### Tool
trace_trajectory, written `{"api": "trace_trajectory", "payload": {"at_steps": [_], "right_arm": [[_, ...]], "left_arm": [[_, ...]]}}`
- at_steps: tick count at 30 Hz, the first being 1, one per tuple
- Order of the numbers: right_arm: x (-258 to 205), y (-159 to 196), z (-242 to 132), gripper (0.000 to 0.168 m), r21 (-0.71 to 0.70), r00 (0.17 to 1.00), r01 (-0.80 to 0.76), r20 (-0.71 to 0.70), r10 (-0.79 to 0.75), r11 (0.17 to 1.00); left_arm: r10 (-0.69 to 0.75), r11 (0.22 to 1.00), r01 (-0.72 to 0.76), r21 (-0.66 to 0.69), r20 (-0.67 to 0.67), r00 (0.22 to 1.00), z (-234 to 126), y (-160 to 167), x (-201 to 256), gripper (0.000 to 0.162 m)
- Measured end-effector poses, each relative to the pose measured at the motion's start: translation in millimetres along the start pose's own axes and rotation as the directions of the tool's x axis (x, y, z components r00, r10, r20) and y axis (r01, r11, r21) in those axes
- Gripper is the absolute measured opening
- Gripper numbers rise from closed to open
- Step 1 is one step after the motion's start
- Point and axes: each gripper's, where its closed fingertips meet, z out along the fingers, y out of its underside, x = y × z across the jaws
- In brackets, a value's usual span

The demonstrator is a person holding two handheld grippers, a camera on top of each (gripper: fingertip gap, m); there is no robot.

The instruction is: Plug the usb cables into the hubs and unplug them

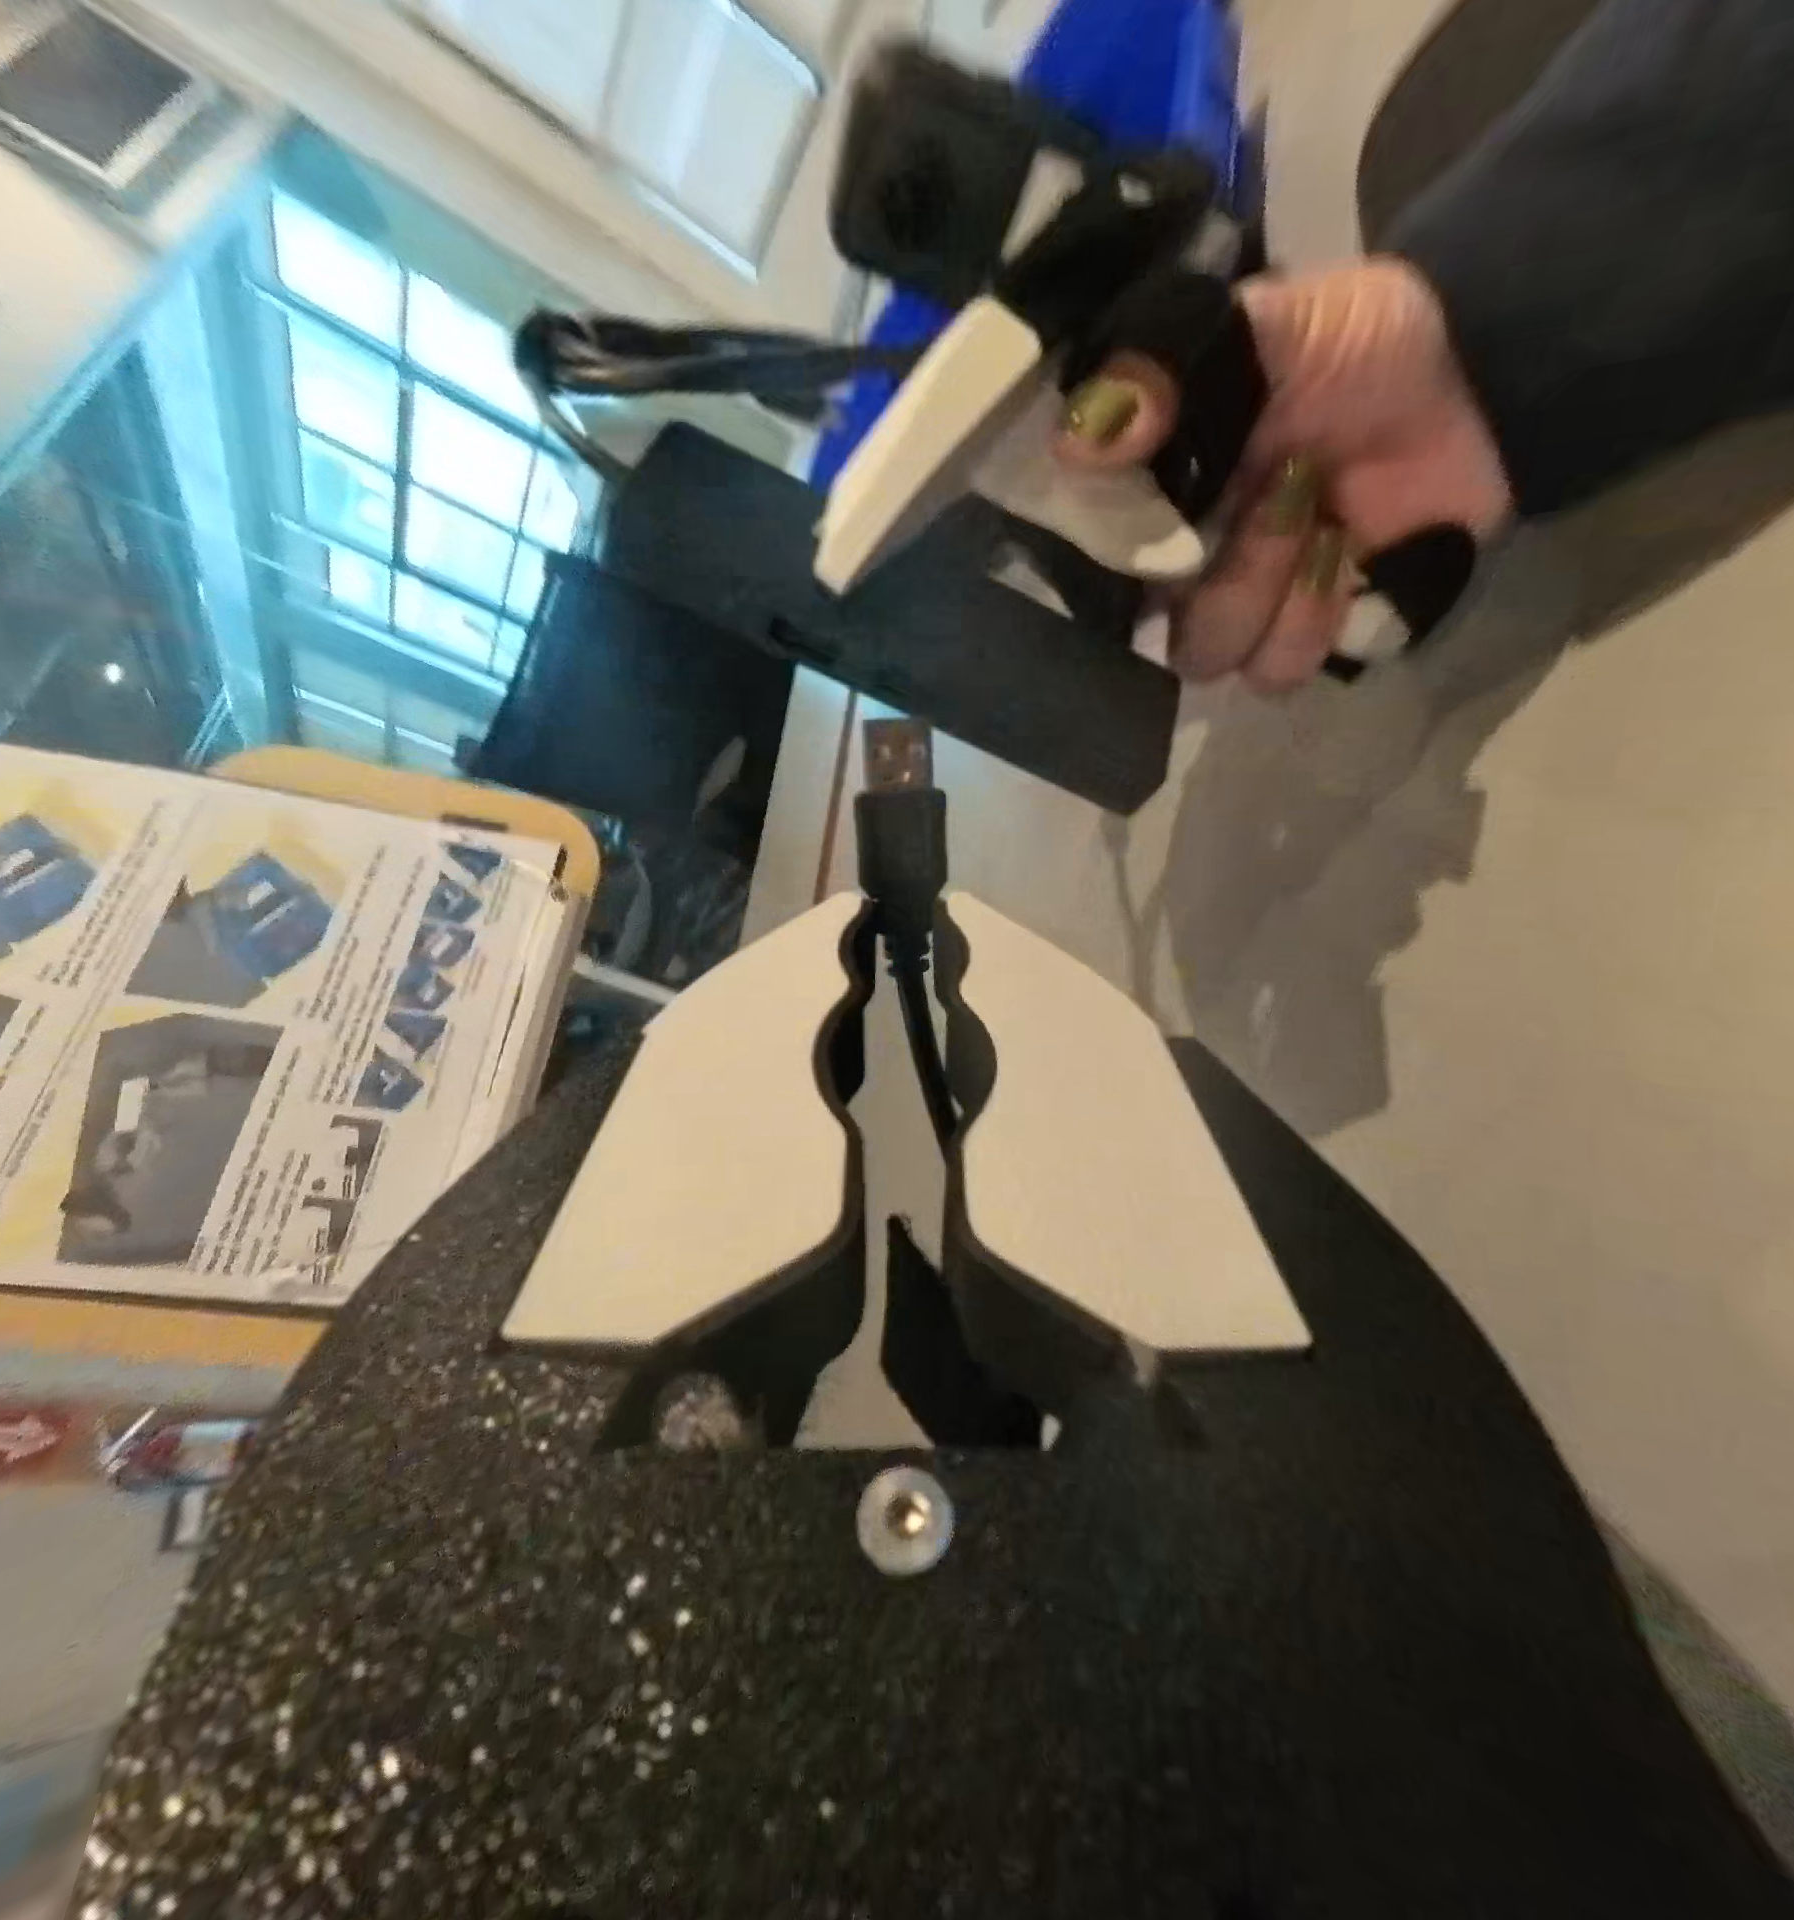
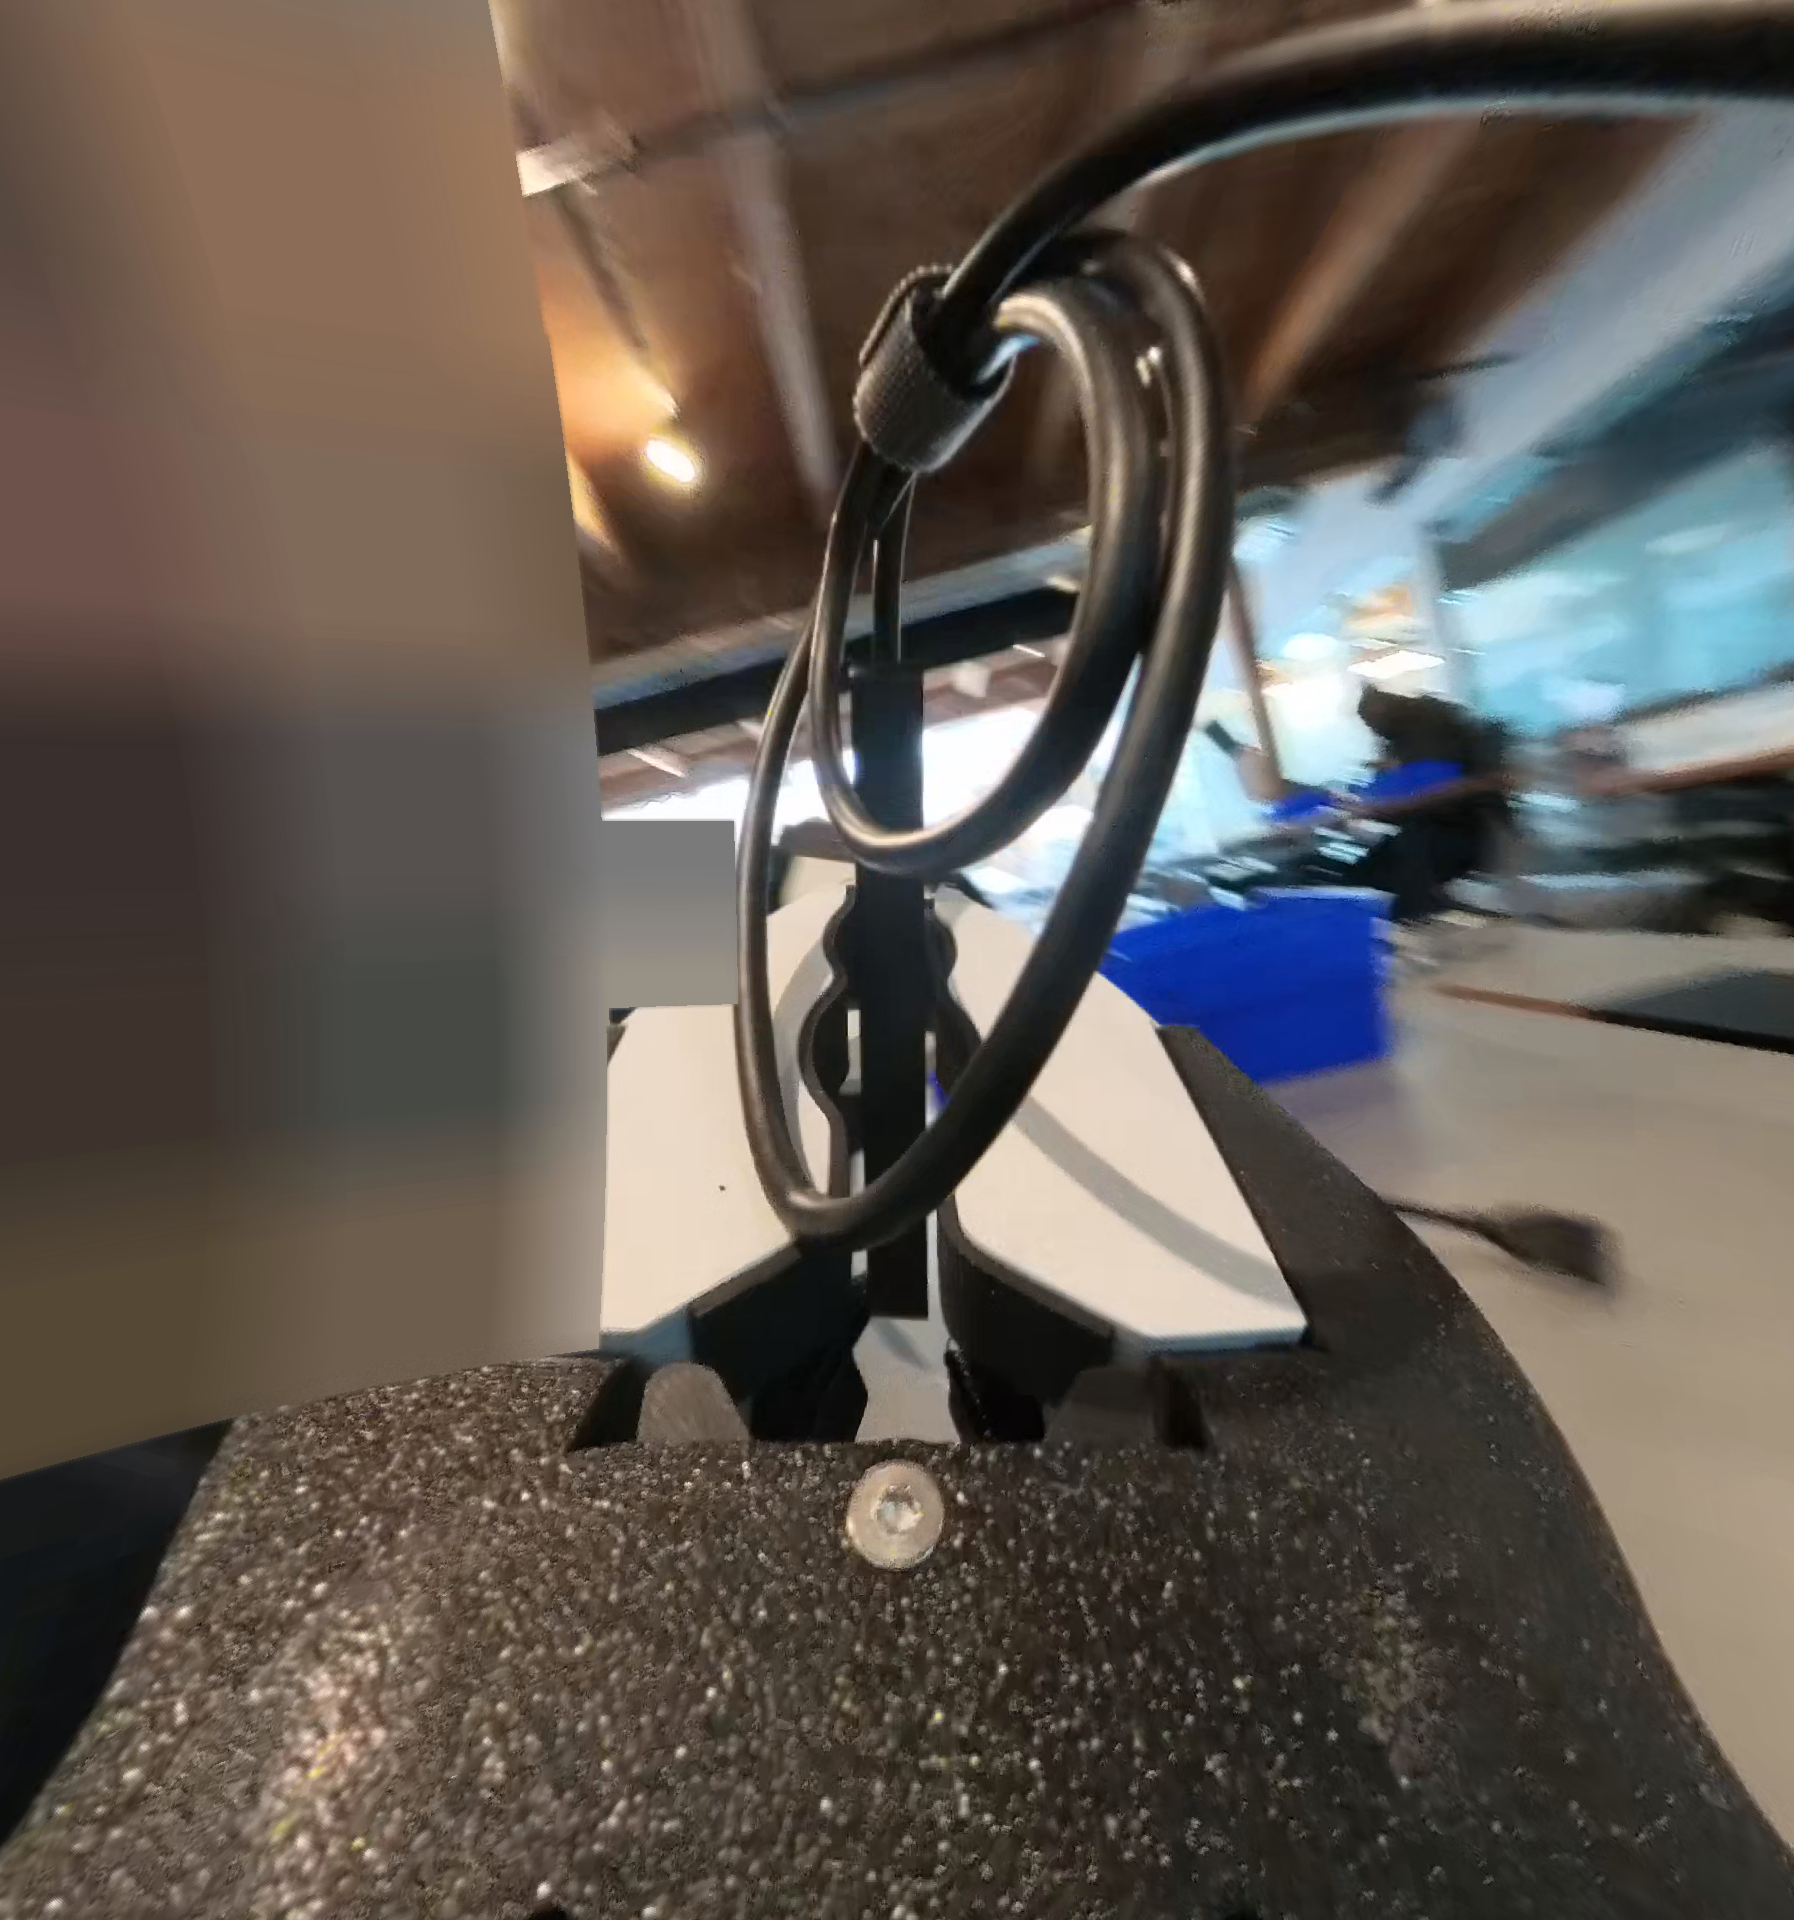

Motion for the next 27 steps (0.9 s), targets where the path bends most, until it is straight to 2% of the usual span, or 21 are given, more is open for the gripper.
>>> {"api": "trace_trajectory", "payload": {"at_steps": [4,8,16,23,27], "right_arm": [[15.5,9.5,0.5,0.011,-0.088,0.987,0.068,-0.137,-0.08,0.994],[23.7,22.4,2.8,0.011,-0.176,0.974,0.085,-0.194,-0.119,0.981],[33.2,26.7,0.7,0.011,-0.21,0.953,0.103,-0.259,-0.157,0.972],[34.1,30.7,1.2,0.011,-0.232,0.952,0.1,-0.26,-0.161,0.968],[32.4,29.0,2.7,0.011,-0.2,0.961,0.079,-0.245,-0.128,0.977]], "left_arm": [[0.06,0.989,-0.058,-0.137,0.006,0.998,7.5,18.0,4.4,0.01],[0.132,0.97,-0.128,-0.206,0.006,0.991,9.4,29.1,5.8,0.01],[0.18,0.96,-0.174,-0.221,0.005,0.984,10.8,32.9,8.4,0.01],[0.215,0.947,-0.206,-0.246,0.011,0.976,10.9,36.0,8.1,0.01],[0.23,0.941,-0.218,-0.259,0.016,0.973,11.2,36.3,8.0,0.01]]}}
